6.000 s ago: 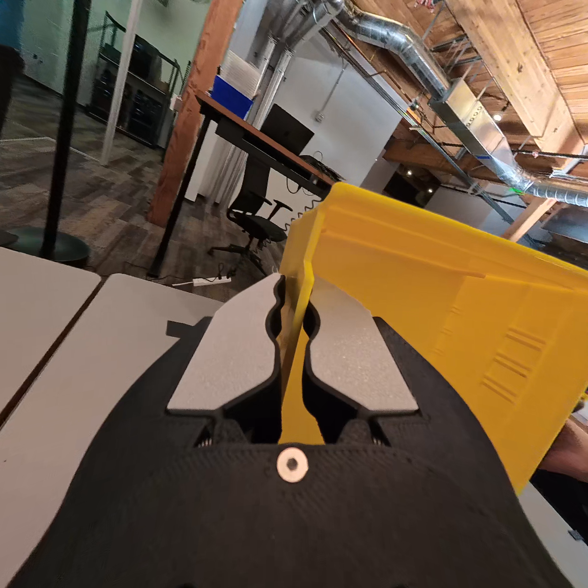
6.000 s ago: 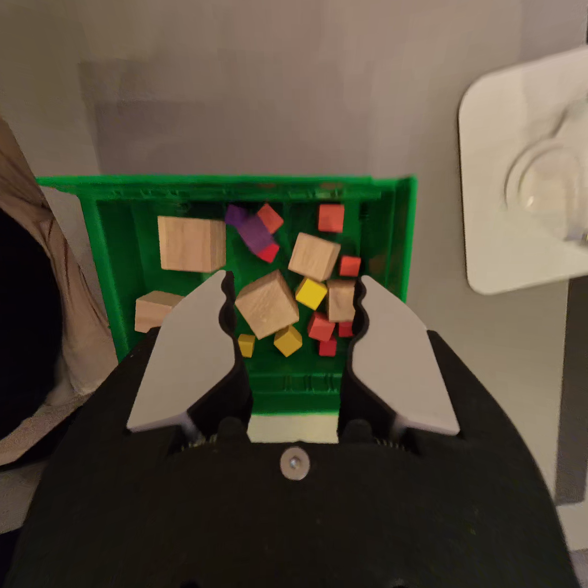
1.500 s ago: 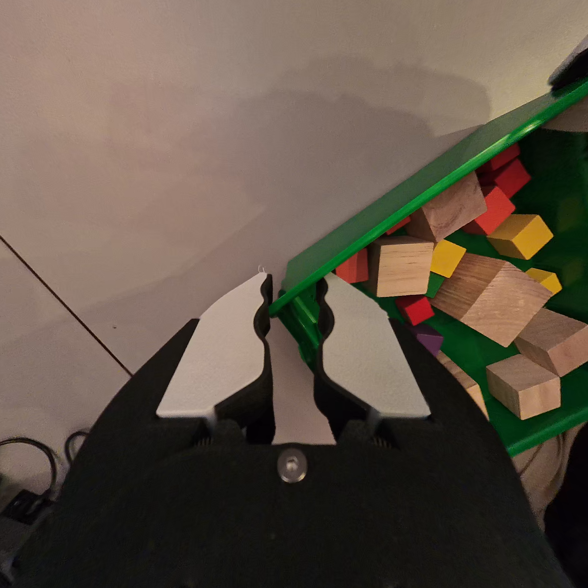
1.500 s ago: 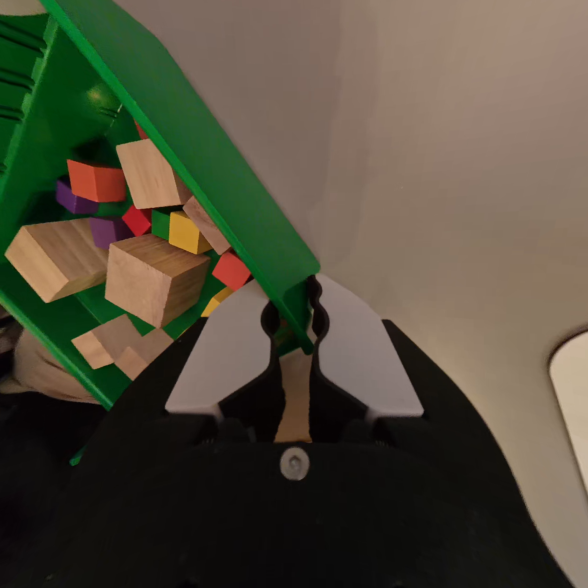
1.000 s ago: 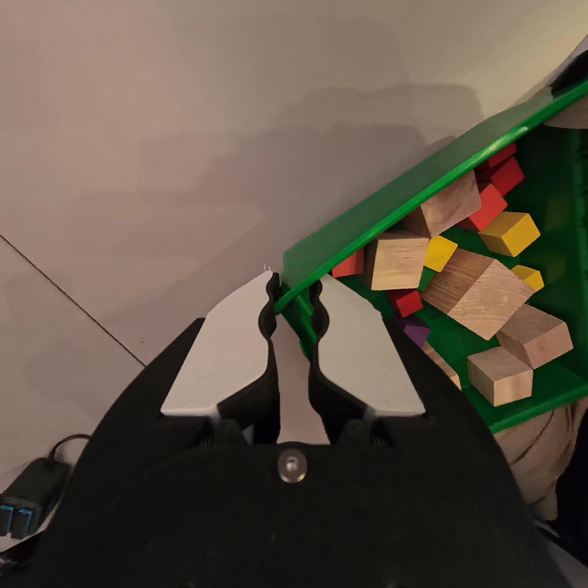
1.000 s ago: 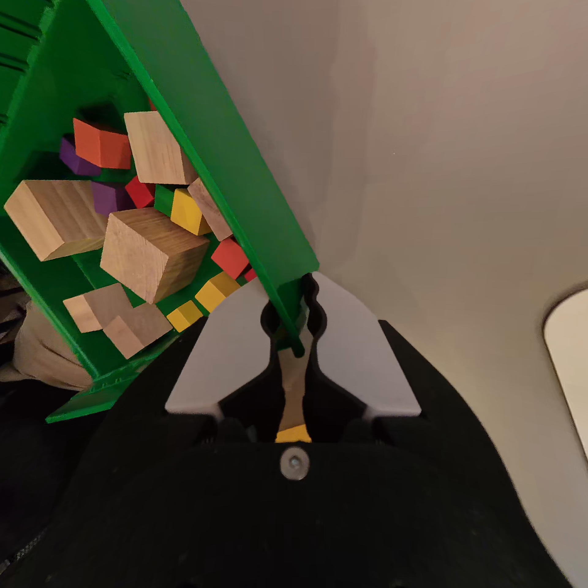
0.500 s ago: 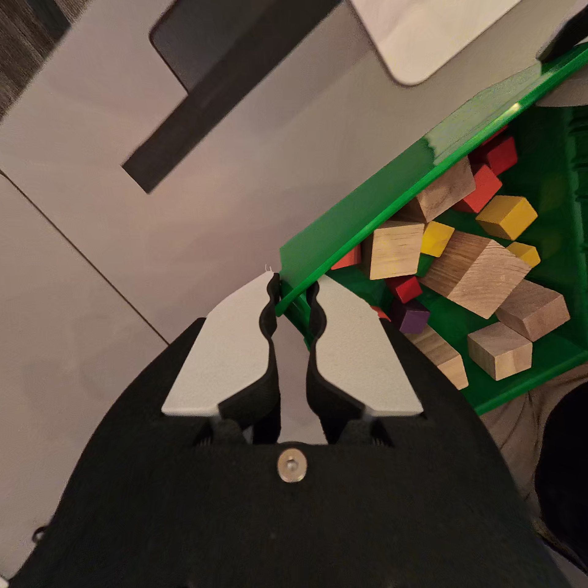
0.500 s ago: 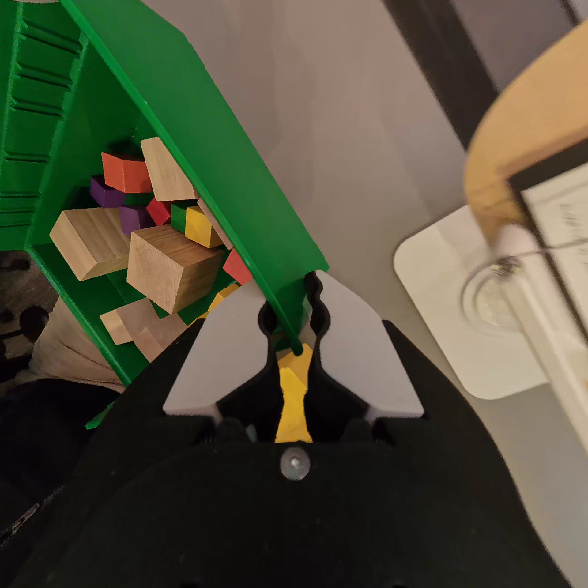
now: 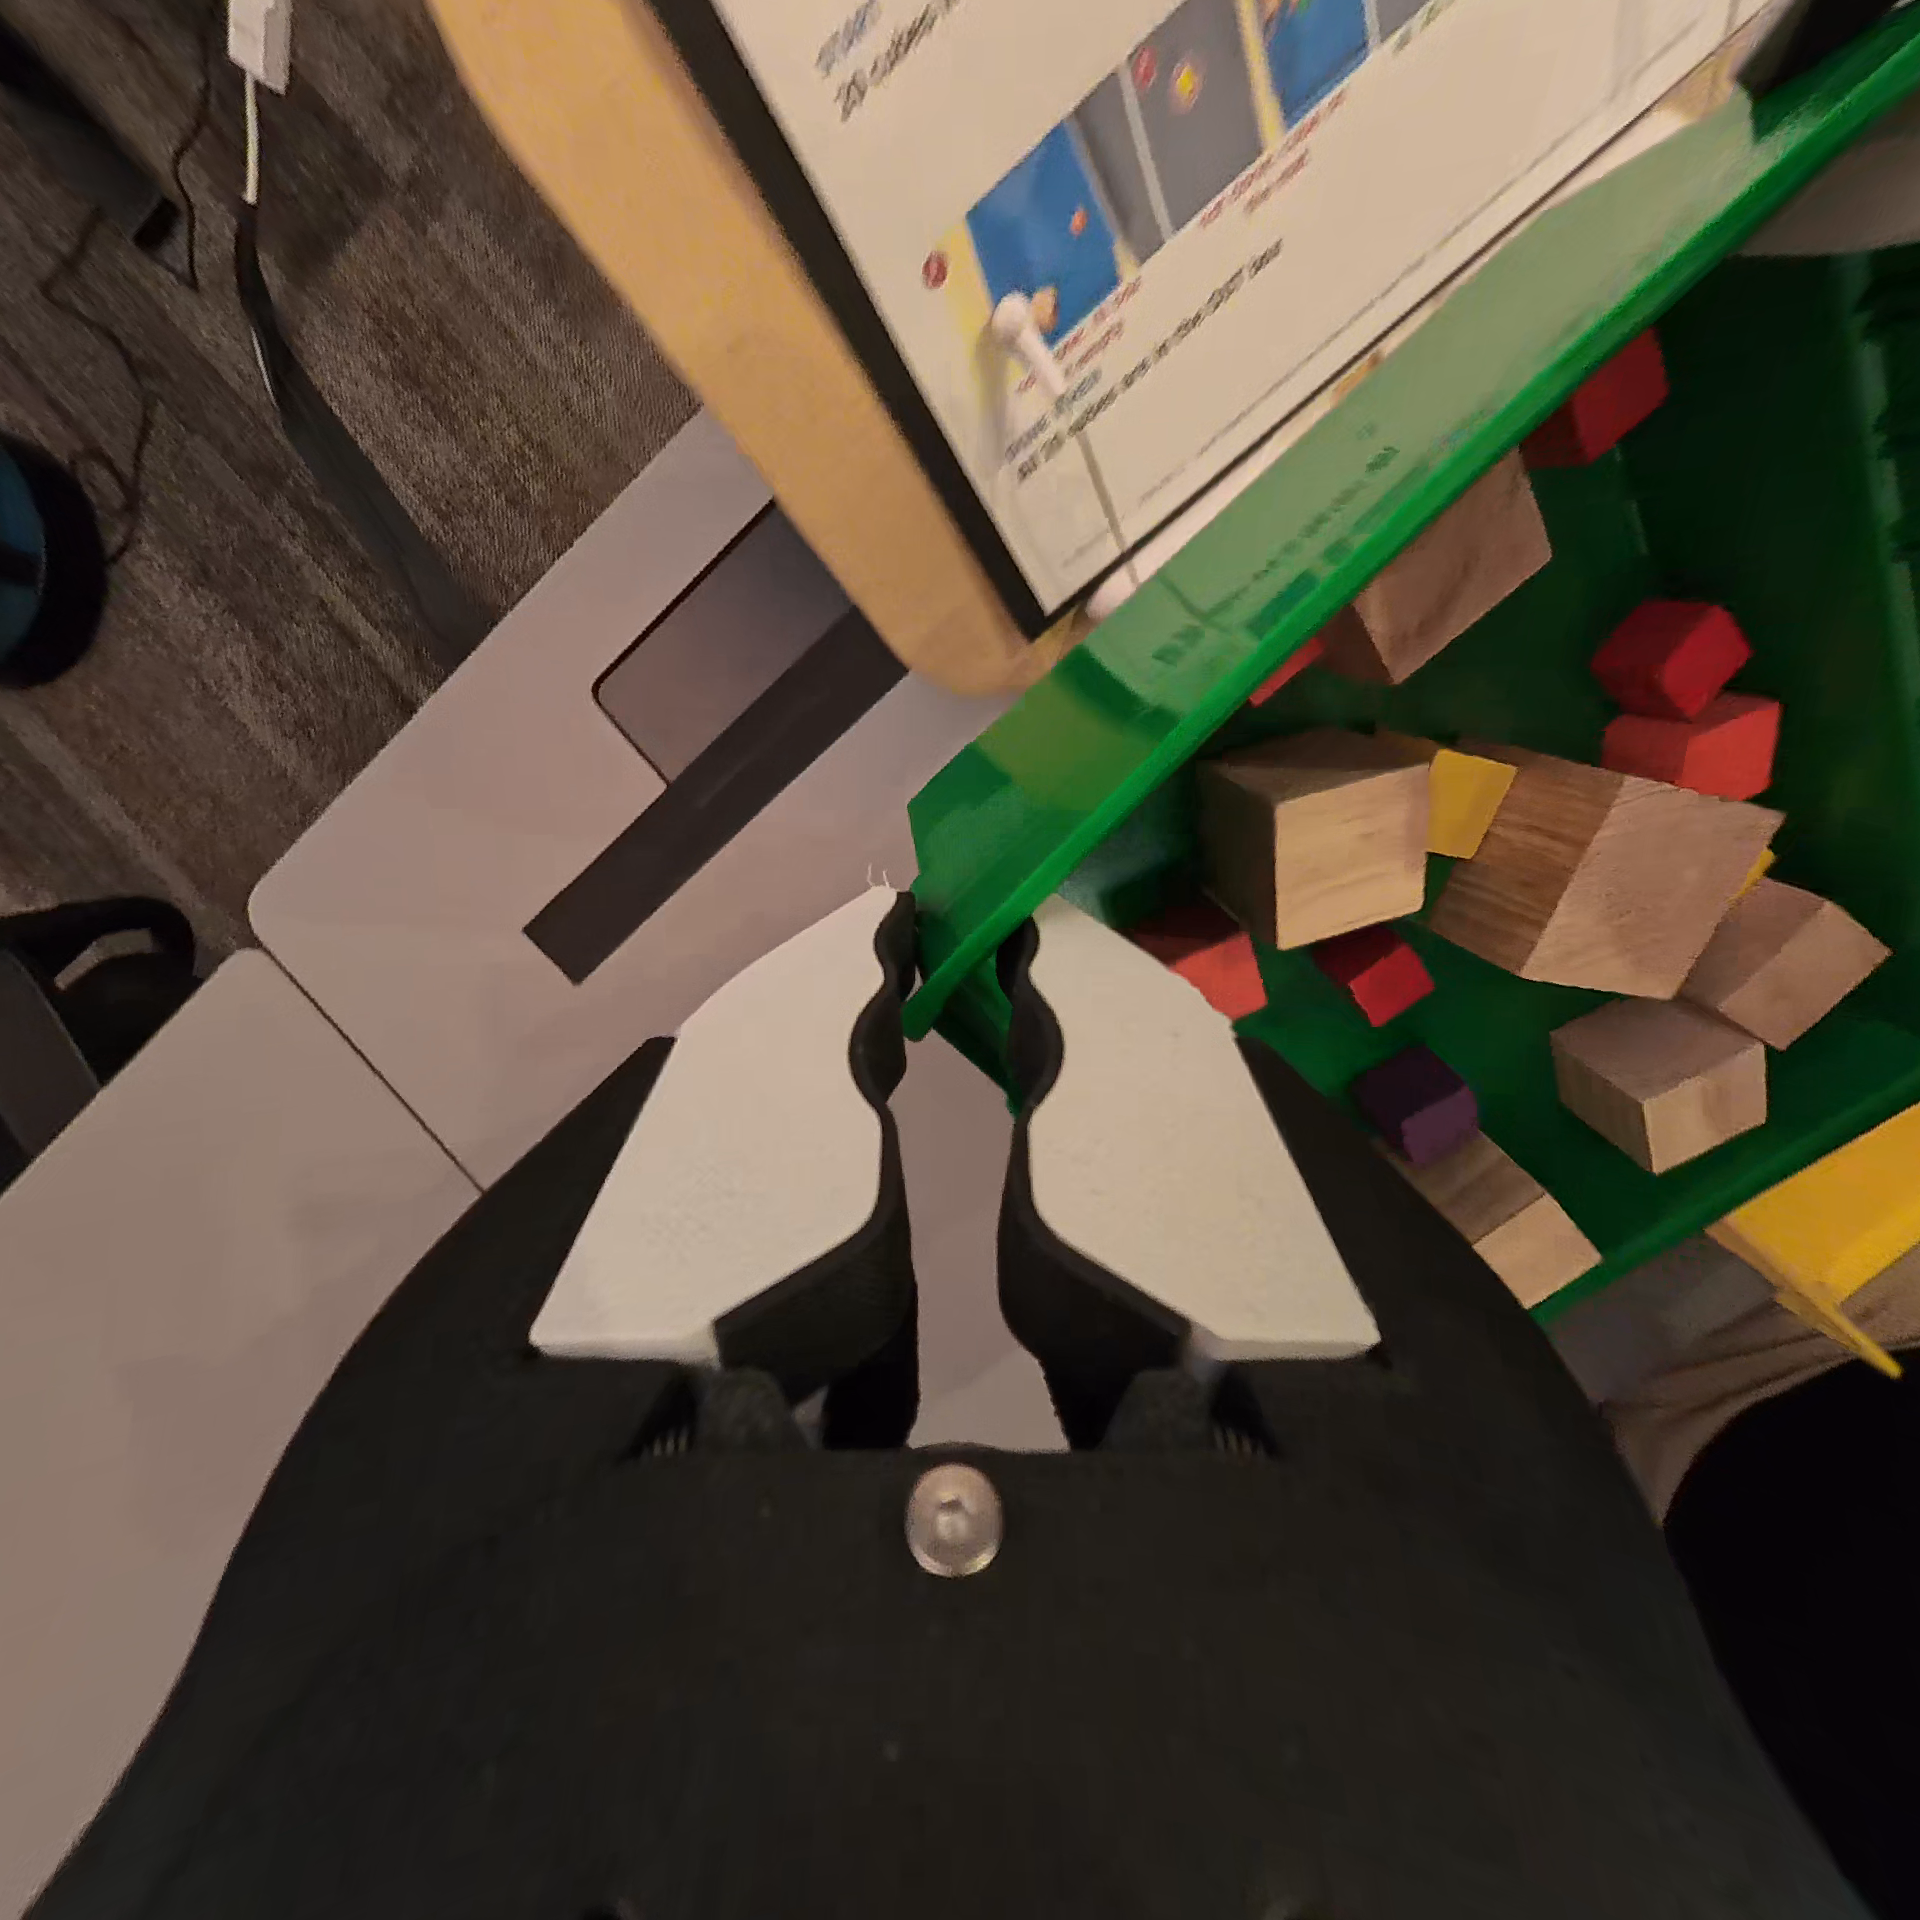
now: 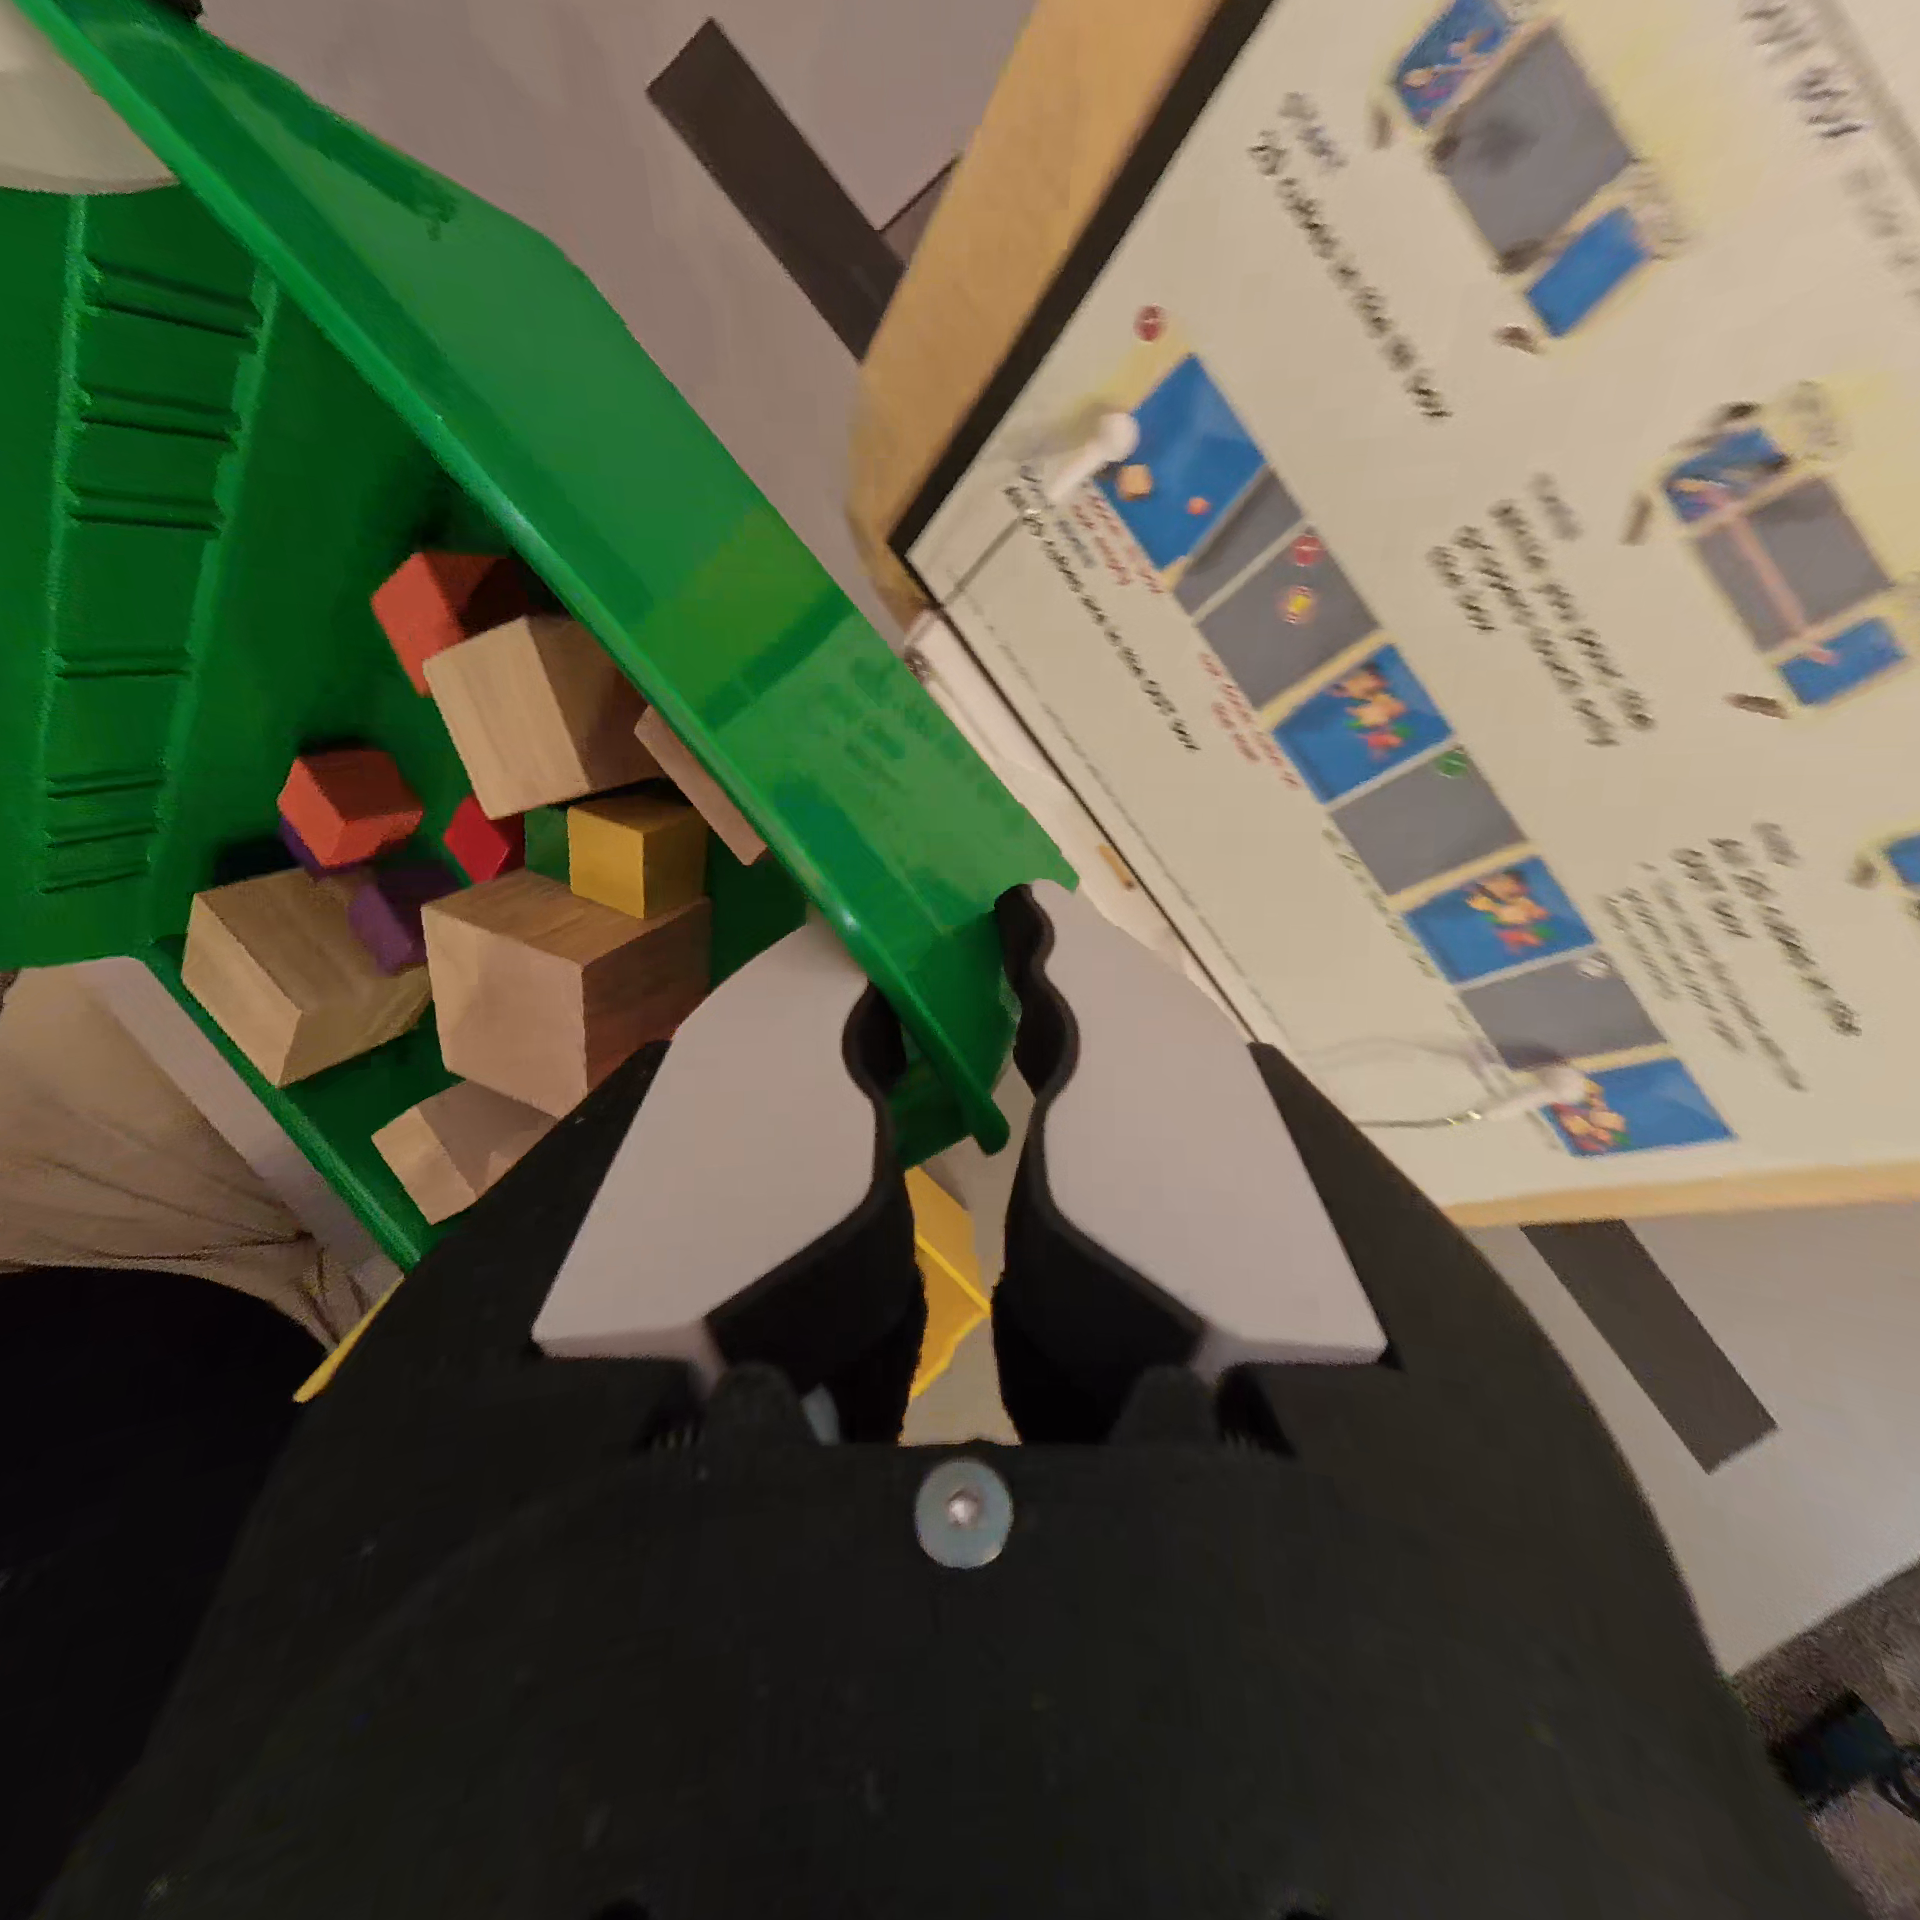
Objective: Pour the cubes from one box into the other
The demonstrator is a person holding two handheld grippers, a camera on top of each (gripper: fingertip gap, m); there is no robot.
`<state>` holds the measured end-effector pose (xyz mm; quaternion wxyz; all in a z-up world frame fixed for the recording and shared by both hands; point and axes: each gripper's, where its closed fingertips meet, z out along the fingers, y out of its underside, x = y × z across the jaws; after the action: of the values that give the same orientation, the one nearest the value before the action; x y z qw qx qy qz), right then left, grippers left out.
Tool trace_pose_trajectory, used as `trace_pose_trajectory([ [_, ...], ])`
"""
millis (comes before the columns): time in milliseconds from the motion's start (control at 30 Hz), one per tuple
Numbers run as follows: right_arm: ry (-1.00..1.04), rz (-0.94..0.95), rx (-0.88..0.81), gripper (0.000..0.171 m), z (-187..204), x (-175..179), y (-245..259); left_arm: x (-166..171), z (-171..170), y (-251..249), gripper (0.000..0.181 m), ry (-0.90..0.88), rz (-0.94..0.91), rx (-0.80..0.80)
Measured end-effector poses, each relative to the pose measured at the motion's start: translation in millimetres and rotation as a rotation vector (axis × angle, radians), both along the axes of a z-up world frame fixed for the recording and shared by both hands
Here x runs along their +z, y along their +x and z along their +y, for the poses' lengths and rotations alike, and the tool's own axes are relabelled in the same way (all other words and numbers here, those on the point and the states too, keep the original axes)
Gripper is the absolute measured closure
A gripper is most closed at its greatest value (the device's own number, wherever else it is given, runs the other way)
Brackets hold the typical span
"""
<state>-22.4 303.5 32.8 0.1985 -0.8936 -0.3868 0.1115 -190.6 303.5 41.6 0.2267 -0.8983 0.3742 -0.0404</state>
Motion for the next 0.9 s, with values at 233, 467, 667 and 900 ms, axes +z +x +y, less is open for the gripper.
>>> trace_pose_trajectory([
  [233,0.063,-0.029,-0.042,0.158,15,12,52,9,20,52,0.167,0.059,-0.021,-0.031],
  [467,0.146,-0.037,-0.087,0.158,29,16,90,14,37,90,0.166,0.151,-0.048,-0.022],
  [667,0.229,-0.045,-0.102,0.158,36,22,112,20,45,113,0.167,0.233,-0.047,-0.027],
  [900,0.313,-0.049,-0.101,0.158,36,29,126,26,45,127,0.166,0.317,-0.07,-0.021],
])
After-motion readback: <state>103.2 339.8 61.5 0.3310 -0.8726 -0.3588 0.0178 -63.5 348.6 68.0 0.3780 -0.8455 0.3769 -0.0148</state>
